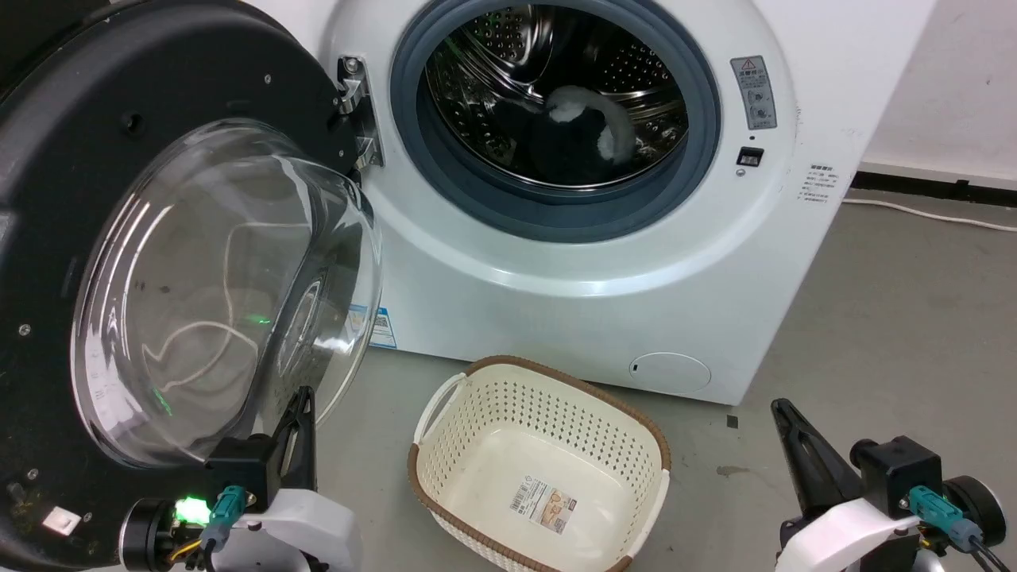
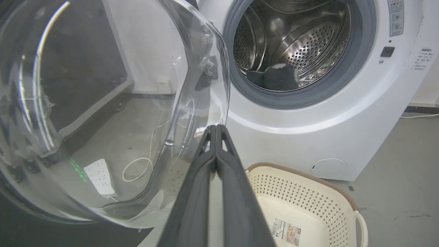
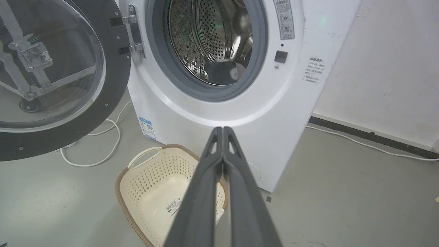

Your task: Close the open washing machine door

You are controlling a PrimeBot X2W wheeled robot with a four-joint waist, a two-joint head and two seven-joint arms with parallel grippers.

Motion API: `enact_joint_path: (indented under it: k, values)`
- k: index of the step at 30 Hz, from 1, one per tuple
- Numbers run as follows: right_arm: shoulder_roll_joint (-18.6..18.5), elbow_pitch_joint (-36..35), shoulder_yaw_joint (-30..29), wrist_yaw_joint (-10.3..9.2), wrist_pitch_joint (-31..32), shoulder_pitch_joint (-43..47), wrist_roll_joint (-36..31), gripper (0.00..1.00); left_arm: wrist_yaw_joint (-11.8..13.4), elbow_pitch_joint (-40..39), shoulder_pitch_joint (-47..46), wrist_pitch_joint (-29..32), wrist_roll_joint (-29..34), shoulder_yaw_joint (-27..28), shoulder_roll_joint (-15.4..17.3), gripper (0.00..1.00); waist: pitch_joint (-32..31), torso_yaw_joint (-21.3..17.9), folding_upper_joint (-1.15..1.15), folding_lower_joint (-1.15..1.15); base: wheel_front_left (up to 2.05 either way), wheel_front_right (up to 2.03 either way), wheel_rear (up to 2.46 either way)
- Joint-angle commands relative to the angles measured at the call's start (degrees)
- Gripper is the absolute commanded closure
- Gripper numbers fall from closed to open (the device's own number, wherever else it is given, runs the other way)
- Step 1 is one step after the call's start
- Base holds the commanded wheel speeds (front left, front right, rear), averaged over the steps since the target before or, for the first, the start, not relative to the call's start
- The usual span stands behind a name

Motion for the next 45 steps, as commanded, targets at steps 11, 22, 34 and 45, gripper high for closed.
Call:
enact_joint_path:
  k: [11,22,34,45]
  values:
    - [0.0,0.0,0.0,-0.01,0.0,0.0,0.0,0.0,0.0,0.0,0.0,0.0,0.0,0.0,0.0,0.0,0.0,0.0,0.0,0.0,0.0,0.0,0.0]
    - [0.0,0.5,0.1,-0.01,-1.0,0.5,1.6,0.0,0.2,0.8,-0.1,-1.0,-1.5,-1.1,0.0,0.0,0.0,0.0,0.0,0.0,0.0,0.0,0.0]
    - [0.0,0.8,0.1,0.0,-2.6,1.3,3.9,0.0,0.5,2.2,-0.3,-2.6,-3.6,-2.7,0.0,0.0,0.1,0.0,0.0,0.0,0.0,0.0,0.0]
    - [0.0,1.3,0.2,0.0,-3.9,1.9,5.9,0.0,0.9,3.4,-0.5,-3.9,-5.3,-4.0,0.0,0.0,0.2,0.1,0.0,0.0,0.0,0.0,0.0]
